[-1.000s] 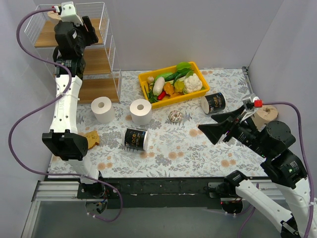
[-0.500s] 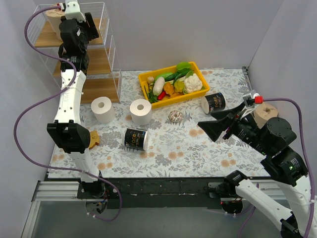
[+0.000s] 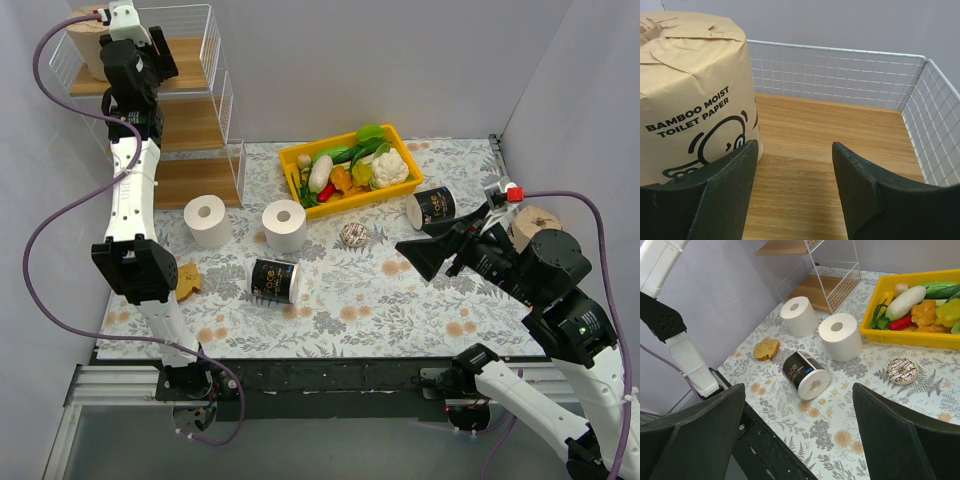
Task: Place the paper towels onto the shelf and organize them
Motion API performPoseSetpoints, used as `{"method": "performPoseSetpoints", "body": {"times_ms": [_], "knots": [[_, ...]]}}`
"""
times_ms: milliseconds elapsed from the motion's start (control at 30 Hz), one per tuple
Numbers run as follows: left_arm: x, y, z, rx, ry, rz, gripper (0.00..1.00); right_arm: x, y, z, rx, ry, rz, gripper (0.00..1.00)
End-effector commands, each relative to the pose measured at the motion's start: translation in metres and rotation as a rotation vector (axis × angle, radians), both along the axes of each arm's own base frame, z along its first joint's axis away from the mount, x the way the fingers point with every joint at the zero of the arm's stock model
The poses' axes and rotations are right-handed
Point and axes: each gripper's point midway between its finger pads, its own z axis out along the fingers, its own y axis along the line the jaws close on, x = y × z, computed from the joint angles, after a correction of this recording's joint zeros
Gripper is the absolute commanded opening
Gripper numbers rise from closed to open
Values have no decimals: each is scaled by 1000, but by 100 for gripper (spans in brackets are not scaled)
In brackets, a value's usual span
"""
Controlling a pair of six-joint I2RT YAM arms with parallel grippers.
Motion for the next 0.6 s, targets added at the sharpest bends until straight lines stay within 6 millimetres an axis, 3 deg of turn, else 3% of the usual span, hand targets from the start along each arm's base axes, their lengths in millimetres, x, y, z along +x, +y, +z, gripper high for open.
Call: {"method": "performPoseSetpoints", "body": {"times_ms": [0,200,333,433,567], "knots": [[2,7,12,18,-32,-31,61,0,-2,19,27,-38,-10,94],[12,4,15,22,-42,-77,63,3,-2,17,20,-28,-21,94],[12,21,18,13,-52,-50,64,4,-6,14,16,-8,-46,94],[10,16,23,-10,-71,-113,64,4,-11,13,22,-15,-70,93],[-1,-11,43,-31,-111,-247,66,7,-11,9,25,-7,-86,93]]}}
